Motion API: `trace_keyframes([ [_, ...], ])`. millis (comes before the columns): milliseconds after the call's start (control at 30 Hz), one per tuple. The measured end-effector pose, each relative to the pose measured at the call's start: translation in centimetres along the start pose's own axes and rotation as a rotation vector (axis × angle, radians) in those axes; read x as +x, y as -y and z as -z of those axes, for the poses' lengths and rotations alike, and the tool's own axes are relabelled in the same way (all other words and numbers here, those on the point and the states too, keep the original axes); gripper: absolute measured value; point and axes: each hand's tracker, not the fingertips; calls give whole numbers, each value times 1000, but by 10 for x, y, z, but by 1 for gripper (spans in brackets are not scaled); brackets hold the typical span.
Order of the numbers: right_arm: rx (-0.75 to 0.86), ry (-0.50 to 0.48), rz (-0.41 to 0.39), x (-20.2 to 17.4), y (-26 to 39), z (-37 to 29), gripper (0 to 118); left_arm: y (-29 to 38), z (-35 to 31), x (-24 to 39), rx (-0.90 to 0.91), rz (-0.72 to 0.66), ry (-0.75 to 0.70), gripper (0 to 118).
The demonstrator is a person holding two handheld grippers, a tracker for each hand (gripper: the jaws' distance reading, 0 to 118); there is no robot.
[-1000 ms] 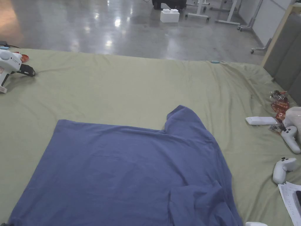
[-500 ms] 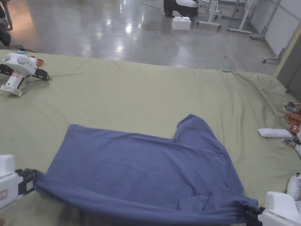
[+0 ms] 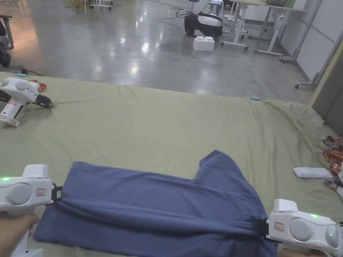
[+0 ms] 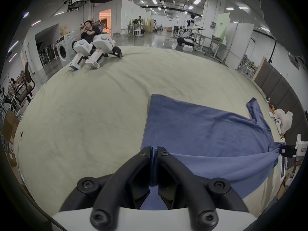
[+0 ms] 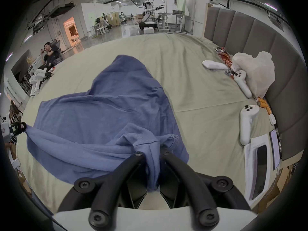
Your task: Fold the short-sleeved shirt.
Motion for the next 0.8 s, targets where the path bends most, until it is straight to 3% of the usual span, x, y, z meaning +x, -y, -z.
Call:
trace_keyframes([
  [100, 9, 15, 3, -1, 1, 9, 16, 2, 3, 6, -14, 22, -14, 8],
  [233, 116, 25, 4, -4, 5, -6, 61, 5, -11, 10, 31, 29, 2, 41],
  [300, 191, 6, 10, -6, 6, -20, 64, 8, -23, 14, 62, 29, 26, 58],
  [500, 447, 12, -16, -27, 13, -74, 64, 20, -72, 38, 215, 118, 80, 55],
  [633, 665, 8, 3, -49, 26, -113, 59, 34, -107, 54, 397, 127, 88, 32],
  [733, 800, 8, -19, -69, 37, -141, 35, 50, -138, 69, 547, 144, 58, 18],
  [800, 851, 33, -32, -81, 45, -154, 7, 59, -155, 76, 615, 160, 32, 3],
])
